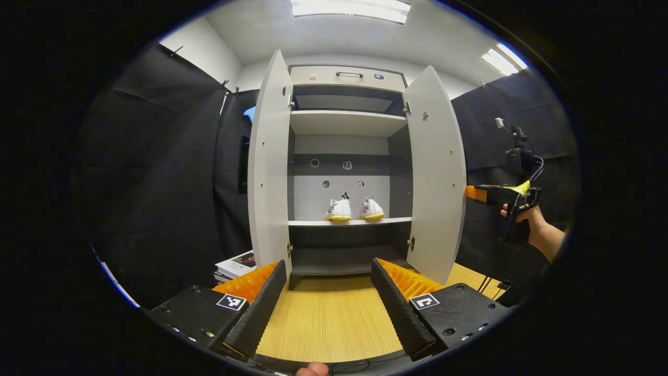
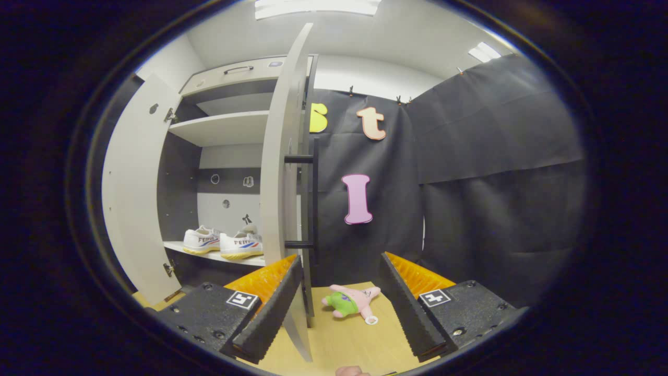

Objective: Grab one shoe with the right hand and put it into the shoe cabinet, grab the other shoe with the left hand and put it into the shoe cabinet; then close the right door with the right hand and the left door with the left hand.

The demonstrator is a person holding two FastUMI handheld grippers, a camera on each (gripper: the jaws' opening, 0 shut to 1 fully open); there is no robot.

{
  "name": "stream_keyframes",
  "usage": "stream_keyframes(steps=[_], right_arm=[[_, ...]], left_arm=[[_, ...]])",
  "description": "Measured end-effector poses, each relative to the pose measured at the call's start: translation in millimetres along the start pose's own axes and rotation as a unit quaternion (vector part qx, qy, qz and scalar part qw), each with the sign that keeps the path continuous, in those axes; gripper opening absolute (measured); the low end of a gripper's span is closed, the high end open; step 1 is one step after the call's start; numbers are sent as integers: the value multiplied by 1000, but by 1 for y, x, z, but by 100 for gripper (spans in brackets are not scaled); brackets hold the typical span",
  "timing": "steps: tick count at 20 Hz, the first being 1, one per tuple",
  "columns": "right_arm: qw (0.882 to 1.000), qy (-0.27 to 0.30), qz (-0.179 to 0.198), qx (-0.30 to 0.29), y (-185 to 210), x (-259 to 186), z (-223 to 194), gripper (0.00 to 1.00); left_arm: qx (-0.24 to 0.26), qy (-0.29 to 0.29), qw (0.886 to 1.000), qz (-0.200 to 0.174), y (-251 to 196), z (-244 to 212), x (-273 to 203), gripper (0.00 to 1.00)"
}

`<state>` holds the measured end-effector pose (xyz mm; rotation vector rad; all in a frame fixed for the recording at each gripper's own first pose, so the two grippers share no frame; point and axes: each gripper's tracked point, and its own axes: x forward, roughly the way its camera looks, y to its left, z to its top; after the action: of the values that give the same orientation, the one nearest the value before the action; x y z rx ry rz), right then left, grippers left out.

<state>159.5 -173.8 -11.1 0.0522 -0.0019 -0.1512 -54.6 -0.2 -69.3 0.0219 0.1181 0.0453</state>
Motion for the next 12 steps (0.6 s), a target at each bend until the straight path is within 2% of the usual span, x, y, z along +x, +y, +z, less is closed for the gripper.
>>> stream_keyframes(steps=[4, 7, 9, 10, 11, 12], right_arm=[[1000, -6, 9, -2, 22, -9, 2, 97], [1000, -7, 30, -1, 47, -17, 4, 97], [995, 7, 99, 19, 97, -21, 1, 93], [996, 3, 87, 2, 107, -15, -4, 93], [998, -7, 61, -23, 111, -10, 0, 100], [999, -18, 19, -42, 97, -5, 0, 100]], left_arm=[[1, -3, 1000, -9, -6, 1, 2, 98], [-2, -4, 1000, -12, -8, 2, 1, 98], [-3, -5, 1000, -11, -6, 2, 1, 98], [-3, -5, 1000, -9, -4, 3, 0, 98], [-3, -7, 1000, -5, -1, 4, -1, 98], [-4, -8, 1000, -1, 3, 5, -2, 98]])
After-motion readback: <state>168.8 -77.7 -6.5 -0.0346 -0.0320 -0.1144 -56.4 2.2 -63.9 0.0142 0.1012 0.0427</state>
